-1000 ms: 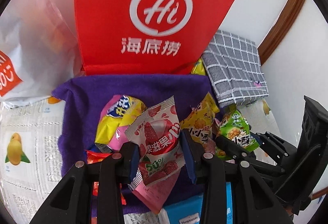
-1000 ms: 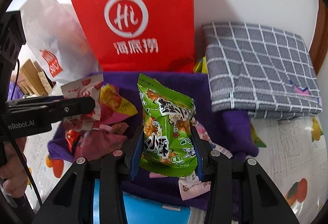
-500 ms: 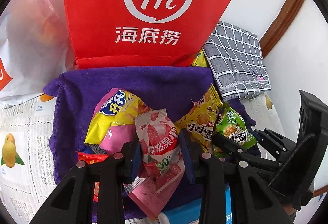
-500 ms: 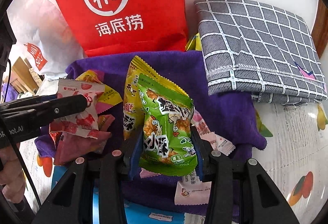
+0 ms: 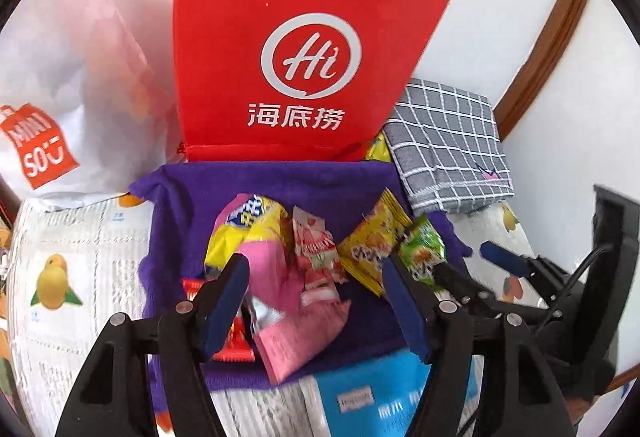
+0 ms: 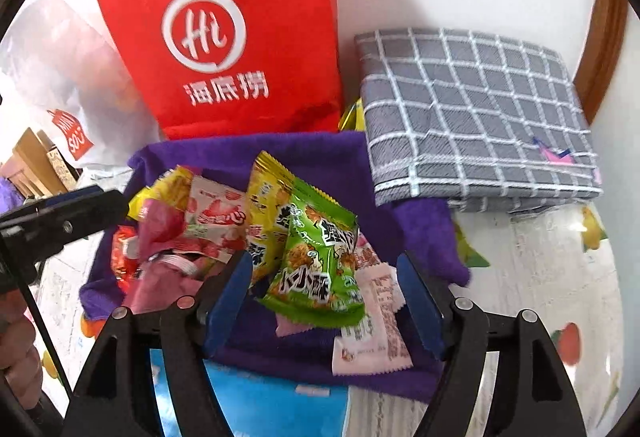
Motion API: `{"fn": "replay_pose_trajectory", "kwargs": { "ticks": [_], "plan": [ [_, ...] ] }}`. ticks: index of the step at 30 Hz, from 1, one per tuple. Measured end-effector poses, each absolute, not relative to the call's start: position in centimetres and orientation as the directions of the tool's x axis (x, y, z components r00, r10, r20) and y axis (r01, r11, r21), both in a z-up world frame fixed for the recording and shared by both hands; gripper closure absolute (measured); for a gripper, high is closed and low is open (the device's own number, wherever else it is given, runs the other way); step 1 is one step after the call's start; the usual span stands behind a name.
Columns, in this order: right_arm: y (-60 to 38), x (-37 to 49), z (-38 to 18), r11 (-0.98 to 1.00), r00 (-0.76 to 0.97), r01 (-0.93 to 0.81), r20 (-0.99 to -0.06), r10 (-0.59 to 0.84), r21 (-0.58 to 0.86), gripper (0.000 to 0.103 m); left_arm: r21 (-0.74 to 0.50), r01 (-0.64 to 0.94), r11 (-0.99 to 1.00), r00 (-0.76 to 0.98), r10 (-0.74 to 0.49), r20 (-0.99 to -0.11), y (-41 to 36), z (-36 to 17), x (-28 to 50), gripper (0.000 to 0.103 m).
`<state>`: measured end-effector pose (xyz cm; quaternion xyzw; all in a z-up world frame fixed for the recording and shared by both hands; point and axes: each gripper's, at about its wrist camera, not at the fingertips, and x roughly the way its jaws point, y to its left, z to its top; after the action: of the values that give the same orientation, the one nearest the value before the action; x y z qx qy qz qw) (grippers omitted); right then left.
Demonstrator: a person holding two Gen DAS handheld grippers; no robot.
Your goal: Organize snacks
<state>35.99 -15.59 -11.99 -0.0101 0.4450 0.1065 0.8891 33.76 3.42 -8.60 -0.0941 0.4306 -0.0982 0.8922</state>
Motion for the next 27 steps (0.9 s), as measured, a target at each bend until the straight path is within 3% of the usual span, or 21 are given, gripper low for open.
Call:
{"fn": "replay_pose_trajectory", "kwargs": {
  "ticks": [13,21,27],
  "plan": [
    [-17.6,25.1,-6.6,0.985,0.631,-0.137,-0.758,0.167,0.104,0.026,-0.168,0.106,0.980,0.662,-0.196,-0.724,1.8,-5.3,22.2,0.032],
    [-19.4,17.1,-5.0,0.993,0.677,-0.089,-0.727,0.116,0.075,0.018,-0.097,0.057,0.994,0.723,-0.108,-0.683,0.7,-4.1,14.7,0.013],
    [-20.2,12.7,-4.6,0.992,0.685,-0.091,-0.717,0.130,0.092,0.017,-0.060,0.006,0.998,0.755,-0.044,-0.655,0.5,-3.7,10.5,0.010]
  ]
}}
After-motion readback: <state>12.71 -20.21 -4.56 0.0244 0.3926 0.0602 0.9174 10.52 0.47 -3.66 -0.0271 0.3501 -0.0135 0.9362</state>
